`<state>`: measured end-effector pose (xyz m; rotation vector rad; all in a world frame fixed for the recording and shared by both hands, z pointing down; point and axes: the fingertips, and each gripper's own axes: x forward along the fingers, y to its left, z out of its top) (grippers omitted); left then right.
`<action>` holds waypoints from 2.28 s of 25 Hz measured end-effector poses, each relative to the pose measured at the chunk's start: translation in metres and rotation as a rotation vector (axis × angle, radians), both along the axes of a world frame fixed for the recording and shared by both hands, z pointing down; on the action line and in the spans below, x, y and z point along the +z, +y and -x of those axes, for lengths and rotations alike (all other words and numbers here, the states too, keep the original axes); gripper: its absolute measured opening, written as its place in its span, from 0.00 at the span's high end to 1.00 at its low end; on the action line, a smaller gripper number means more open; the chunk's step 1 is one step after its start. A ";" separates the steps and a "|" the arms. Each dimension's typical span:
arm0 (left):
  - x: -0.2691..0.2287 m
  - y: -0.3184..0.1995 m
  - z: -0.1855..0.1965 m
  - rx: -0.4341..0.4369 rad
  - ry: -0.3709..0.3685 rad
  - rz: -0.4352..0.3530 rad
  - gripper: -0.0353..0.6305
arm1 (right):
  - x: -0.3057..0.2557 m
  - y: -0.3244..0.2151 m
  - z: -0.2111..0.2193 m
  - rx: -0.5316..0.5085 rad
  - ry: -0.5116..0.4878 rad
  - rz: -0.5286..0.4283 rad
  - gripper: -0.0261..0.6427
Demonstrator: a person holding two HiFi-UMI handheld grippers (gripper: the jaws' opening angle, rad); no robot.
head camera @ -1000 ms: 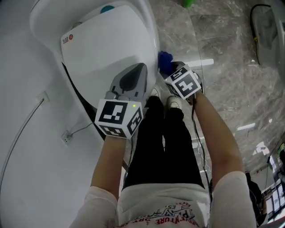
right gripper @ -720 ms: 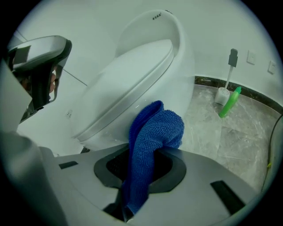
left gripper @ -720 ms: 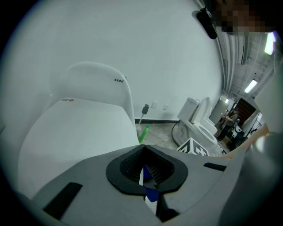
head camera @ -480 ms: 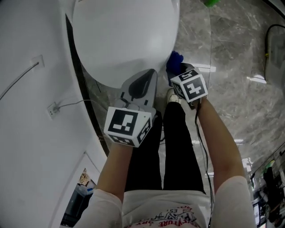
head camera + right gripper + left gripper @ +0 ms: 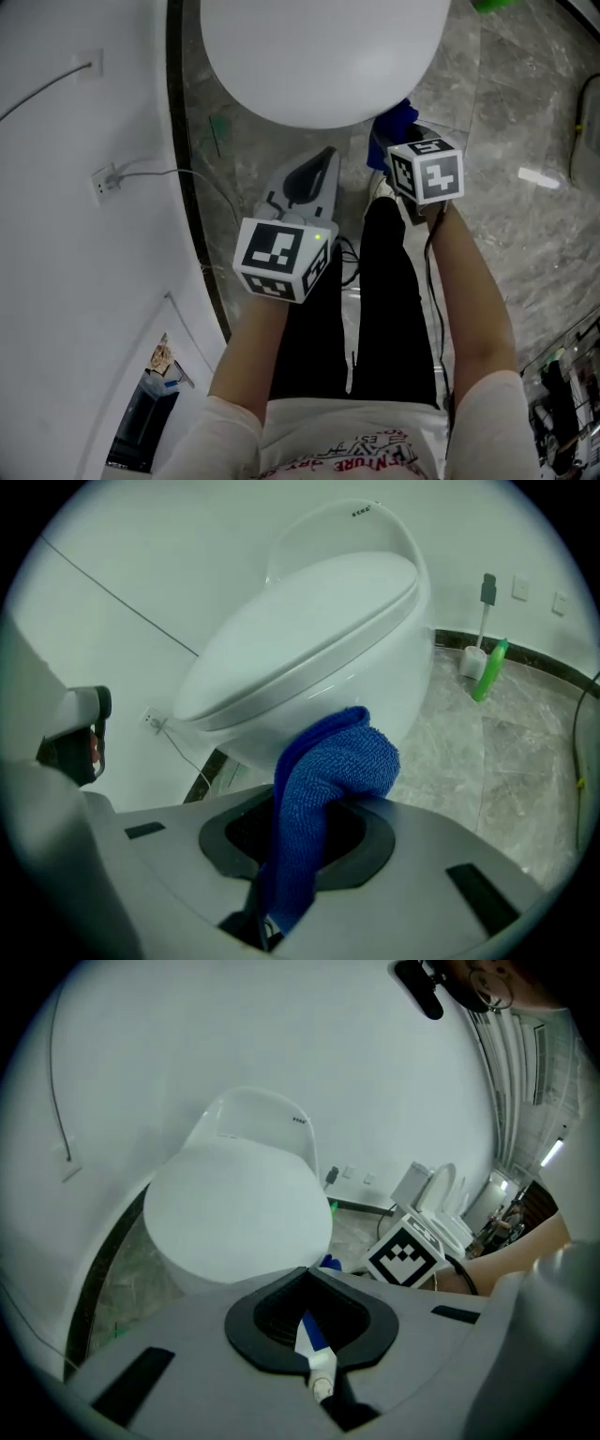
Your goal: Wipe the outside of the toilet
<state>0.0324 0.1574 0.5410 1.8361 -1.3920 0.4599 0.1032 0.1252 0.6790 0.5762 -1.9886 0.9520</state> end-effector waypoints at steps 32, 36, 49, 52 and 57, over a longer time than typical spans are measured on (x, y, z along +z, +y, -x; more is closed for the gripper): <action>-0.031 0.153 0.180 -0.197 0.048 0.098 0.94 | -0.120 0.090 0.182 0.205 -0.167 0.008 0.85; -0.099 0.119 0.184 -0.242 0.081 0.013 0.94 | -0.210 0.068 0.166 0.229 -0.184 -0.128 0.85; -0.395 0.056 0.158 -0.052 -0.035 -0.331 0.94 | -0.511 0.057 0.094 0.319 -0.182 -0.530 0.85; -0.448 0.056 0.154 -0.036 -0.048 -0.388 0.94 | -0.560 0.059 0.088 0.318 -0.188 -0.594 0.85; -0.530 0.066 0.142 0.006 -0.086 -0.509 0.94 | -0.641 0.070 0.084 0.279 -0.252 -0.694 0.85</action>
